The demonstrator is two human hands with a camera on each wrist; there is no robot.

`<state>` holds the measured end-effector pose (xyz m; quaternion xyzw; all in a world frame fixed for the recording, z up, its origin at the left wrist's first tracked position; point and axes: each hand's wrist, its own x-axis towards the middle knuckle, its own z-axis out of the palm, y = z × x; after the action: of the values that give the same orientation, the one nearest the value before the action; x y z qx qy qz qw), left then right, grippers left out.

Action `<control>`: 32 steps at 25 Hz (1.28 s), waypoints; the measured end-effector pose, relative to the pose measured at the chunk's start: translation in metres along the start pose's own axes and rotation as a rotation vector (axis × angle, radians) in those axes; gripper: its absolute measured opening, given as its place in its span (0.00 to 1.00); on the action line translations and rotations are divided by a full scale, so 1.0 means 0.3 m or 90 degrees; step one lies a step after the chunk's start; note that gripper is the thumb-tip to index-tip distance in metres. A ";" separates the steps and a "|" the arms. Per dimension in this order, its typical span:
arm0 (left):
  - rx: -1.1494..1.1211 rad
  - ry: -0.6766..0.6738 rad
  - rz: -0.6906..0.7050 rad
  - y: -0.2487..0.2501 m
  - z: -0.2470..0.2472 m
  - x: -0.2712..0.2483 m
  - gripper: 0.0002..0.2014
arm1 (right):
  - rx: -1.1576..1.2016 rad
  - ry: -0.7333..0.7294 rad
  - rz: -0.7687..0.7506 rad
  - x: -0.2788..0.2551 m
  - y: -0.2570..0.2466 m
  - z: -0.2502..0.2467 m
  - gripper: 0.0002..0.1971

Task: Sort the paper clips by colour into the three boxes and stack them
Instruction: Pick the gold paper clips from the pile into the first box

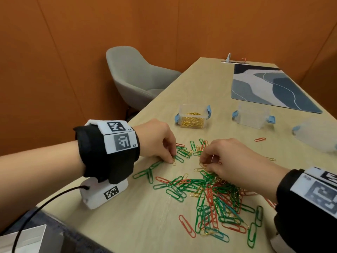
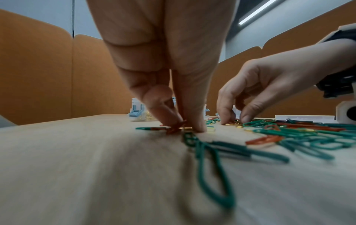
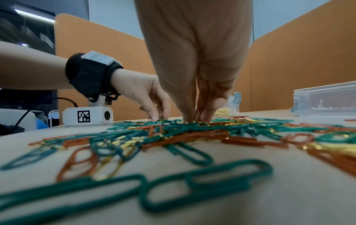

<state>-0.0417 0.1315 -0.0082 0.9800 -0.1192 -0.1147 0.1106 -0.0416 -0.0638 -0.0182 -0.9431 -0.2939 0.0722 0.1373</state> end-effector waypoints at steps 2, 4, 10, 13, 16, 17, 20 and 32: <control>-0.001 -0.002 -0.001 -0.004 0.001 -0.003 0.09 | 0.011 -0.001 0.003 0.000 0.004 0.000 0.06; -0.010 0.003 -0.001 -0.005 0.005 -0.006 0.08 | 0.017 0.000 0.004 -0.001 0.004 0.000 0.06; -0.057 0.073 0.011 -0.021 0.001 -0.036 0.10 | 0.040 0.026 0.003 0.003 -0.005 -0.008 0.05; -0.095 0.062 0.036 -0.027 0.001 -0.058 0.09 | 0.027 0.003 0.009 0.002 -0.007 -0.006 0.04; -0.101 0.080 0.079 -0.018 0.006 -0.063 0.09 | 0.023 -0.002 0.026 0.003 -0.004 -0.007 0.06; -0.092 0.080 0.086 -0.016 0.007 -0.064 0.09 | 0.024 -0.004 0.024 0.003 -0.006 -0.006 0.05; -0.047 0.049 0.079 -0.010 0.005 -0.068 0.08 | 0.025 -0.020 0.010 0.001 -0.010 -0.006 0.02; -0.697 -0.112 -0.175 -0.017 -0.026 -0.077 0.10 | -0.037 -0.104 -0.042 -0.015 -0.026 -0.008 0.04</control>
<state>-0.0605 0.1437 0.0027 0.7733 0.0776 -0.2539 0.5758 -0.0488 -0.0608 -0.0134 -0.9275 -0.3373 0.1354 0.0876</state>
